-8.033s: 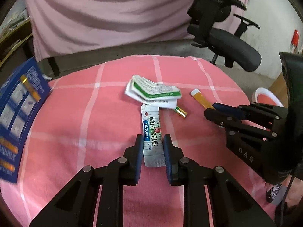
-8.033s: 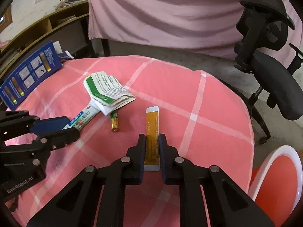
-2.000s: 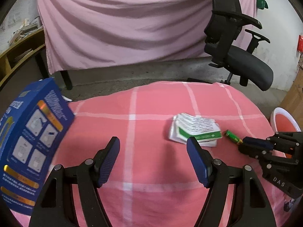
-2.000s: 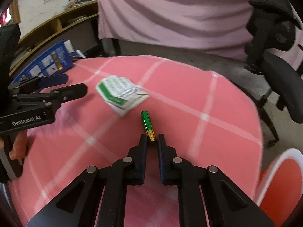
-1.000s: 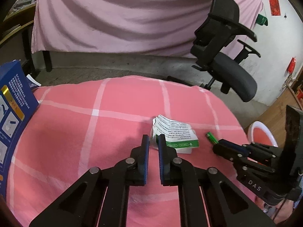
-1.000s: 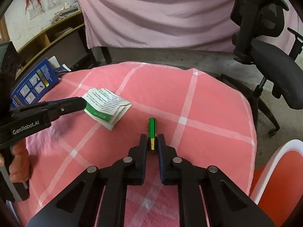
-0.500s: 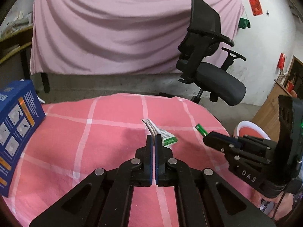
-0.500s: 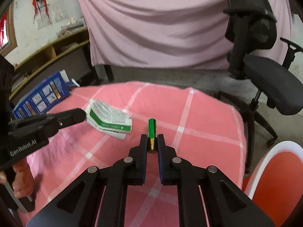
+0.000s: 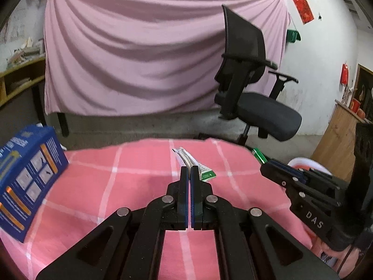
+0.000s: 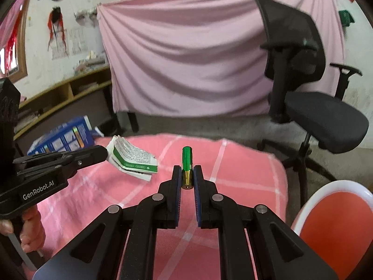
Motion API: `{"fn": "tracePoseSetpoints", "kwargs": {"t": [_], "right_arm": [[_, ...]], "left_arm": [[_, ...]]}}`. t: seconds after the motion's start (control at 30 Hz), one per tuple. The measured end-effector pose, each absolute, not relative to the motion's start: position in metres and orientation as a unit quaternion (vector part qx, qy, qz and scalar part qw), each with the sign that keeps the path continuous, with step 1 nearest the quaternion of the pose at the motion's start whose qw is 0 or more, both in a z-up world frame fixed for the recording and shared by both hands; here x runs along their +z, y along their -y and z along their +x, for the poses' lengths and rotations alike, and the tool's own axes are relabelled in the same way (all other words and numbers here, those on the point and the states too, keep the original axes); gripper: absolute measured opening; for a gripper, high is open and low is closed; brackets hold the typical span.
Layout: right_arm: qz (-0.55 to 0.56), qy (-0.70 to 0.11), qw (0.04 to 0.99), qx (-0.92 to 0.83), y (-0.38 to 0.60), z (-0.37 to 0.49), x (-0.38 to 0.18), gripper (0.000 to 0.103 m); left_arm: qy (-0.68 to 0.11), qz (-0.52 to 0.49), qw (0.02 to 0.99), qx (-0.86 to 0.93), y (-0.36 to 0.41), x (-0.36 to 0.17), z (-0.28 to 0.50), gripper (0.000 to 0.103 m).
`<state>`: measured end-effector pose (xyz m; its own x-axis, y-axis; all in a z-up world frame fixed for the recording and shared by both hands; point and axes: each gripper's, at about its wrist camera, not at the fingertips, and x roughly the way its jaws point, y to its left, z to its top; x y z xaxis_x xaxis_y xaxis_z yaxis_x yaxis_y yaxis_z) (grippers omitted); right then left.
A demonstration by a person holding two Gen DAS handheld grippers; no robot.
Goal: Collect trash
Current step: 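Lift the packet and battery and carry both over the red basin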
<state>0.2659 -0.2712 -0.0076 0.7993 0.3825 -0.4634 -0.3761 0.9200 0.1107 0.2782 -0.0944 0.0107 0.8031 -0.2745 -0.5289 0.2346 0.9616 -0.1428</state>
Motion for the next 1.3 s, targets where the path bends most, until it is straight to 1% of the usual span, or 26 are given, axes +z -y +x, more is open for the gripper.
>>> {"fn": "tracePoseSetpoints", "kwargs": {"t": [0.33, 0.5, 0.63, 0.73, 0.87, 0.97, 1.1, 1.17, 1.23, 1.27, 1.3], "right_arm": [[0.039, -0.107, 0.983, 0.147, 0.31, 0.219, 0.031, 0.008], [0.043, -0.066, 0.99, 0.121, 0.336, 0.201, 0.046, 0.008], [0.058, -0.063, 0.991, 0.102, 0.359, 0.195, 0.049, 0.008], [0.064, -0.077, 0.99, 0.096, 0.373, 0.194, 0.047, 0.008], [0.068, -0.134, 0.982, 0.116, 0.379, 0.196, 0.036, 0.008], [0.064, -0.183, 0.972, 0.136, 0.376, 0.201, 0.026, 0.008], [0.084, -0.254, 0.946, 0.18, 0.367, 0.208, 0.009, 0.008], [0.074, -0.282, 0.937, 0.193, 0.354, 0.21, 0.001, 0.008], [0.056, -0.296, 0.933, 0.197, 0.343, 0.21, -0.005, 0.008], [0.048, -0.305, 0.929, 0.202, 0.335, 0.211, -0.009, 0.008], [0.044, -0.311, 0.927, 0.205, 0.332, 0.211, -0.012, 0.008]], "left_arm": [[-0.172, -0.024, 0.974, -0.148, 0.123, 0.057, 0.238, 0.0], [-0.133, -0.001, 0.975, -0.178, 0.153, 0.071, 0.217, 0.0], [-0.132, 0.016, 0.971, -0.2, 0.183, 0.072, 0.212, 0.0], [-0.145, 0.017, 0.966, -0.212, 0.199, 0.07, 0.214, 0.0], [-0.183, 0.022, 0.959, -0.215, 0.203, 0.061, 0.218, 0.0], [-0.226, 0.013, 0.954, -0.197, 0.186, 0.046, 0.219, 0.0], [-0.302, -0.028, 0.94, -0.16, 0.152, 0.019, 0.224, 0.0], [-0.331, -0.048, 0.931, -0.149, 0.137, 0.008, 0.224, 0.0], [-0.361, -0.062, 0.92, -0.138, 0.127, -0.003, 0.225, 0.002], [-0.373, -0.069, 0.915, -0.137, 0.123, -0.007, 0.226, 0.006], [-0.381, -0.073, 0.911, -0.138, 0.12, -0.01, 0.226, 0.012]]}}
